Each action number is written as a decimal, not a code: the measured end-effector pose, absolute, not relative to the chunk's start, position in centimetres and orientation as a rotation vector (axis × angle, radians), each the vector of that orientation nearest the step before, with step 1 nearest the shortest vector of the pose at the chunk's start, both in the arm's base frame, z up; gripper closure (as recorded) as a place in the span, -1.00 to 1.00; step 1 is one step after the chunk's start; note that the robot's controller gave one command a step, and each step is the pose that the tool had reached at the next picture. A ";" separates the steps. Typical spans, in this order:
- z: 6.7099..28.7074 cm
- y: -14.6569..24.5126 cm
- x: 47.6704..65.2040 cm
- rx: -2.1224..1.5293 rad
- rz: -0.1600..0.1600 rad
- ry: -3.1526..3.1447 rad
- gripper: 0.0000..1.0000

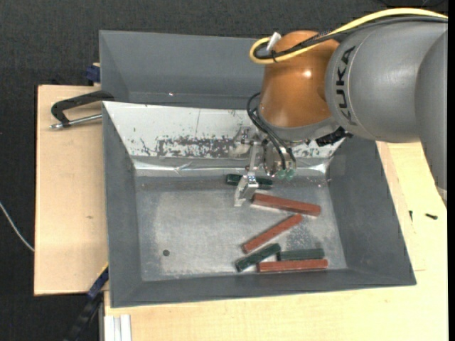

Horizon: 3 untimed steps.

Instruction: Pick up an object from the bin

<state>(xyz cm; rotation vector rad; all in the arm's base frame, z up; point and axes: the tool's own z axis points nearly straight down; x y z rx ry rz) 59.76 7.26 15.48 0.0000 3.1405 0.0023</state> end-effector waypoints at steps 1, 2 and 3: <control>15.5 5.0 59.3 -0.162 0.006 3.137 -1.00; 7.8 2.6 56.0 -0.213 0.002 3.135 1.00; 7.6 2.6 56.0 -0.212 0.002 3.131 -1.00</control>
Offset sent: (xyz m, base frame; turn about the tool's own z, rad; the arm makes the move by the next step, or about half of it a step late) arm -0.0388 -0.0473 -0.0794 -0.1360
